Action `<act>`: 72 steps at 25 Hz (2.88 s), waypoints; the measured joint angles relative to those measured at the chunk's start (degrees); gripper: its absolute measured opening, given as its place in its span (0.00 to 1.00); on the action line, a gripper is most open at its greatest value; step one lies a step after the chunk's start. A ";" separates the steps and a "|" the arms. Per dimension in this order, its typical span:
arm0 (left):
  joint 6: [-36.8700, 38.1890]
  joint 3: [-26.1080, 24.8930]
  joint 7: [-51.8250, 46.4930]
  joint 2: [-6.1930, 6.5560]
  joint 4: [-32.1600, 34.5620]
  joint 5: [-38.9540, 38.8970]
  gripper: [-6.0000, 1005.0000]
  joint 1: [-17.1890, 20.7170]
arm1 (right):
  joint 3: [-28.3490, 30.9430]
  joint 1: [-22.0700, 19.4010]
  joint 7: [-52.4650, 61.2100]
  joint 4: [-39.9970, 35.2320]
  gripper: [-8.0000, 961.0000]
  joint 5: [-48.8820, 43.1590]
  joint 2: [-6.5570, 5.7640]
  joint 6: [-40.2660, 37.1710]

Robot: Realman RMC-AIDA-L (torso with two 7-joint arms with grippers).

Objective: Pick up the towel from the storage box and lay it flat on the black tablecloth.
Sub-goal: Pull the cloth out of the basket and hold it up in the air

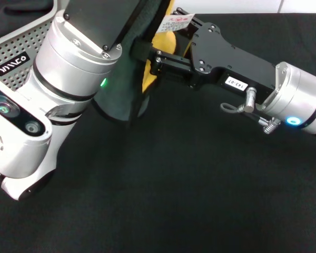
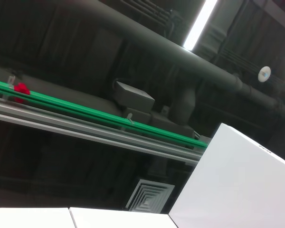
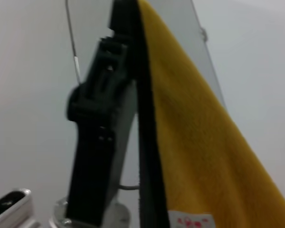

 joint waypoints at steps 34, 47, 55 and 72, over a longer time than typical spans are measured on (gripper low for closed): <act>0.03 -0.30 2.91 0.10 -1.48 -2.26 0.01 0.99 | 8.72 -10.49 0.62 -0.65 0.90 2.74 -0.73 -5.04; 0.46 -0.19 2.90 0.15 -1.05 -1.68 0.01 0.79 | 11.05 -8.60 0.34 1.86 0.89 0.28 -0.71 -0.68; 0.40 -0.37 3.47 0.26 -1.26 -2.04 0.01 0.70 | 10.70 -6.61 0.65 1.45 0.89 -6.75 -0.48 -0.29; 0.72 -0.43 7.24 0.27 -0.96 -2.11 0.01 2.52 | 11.52 -9.31 0.69 1.57 0.84 -8.82 -1.70 -2.07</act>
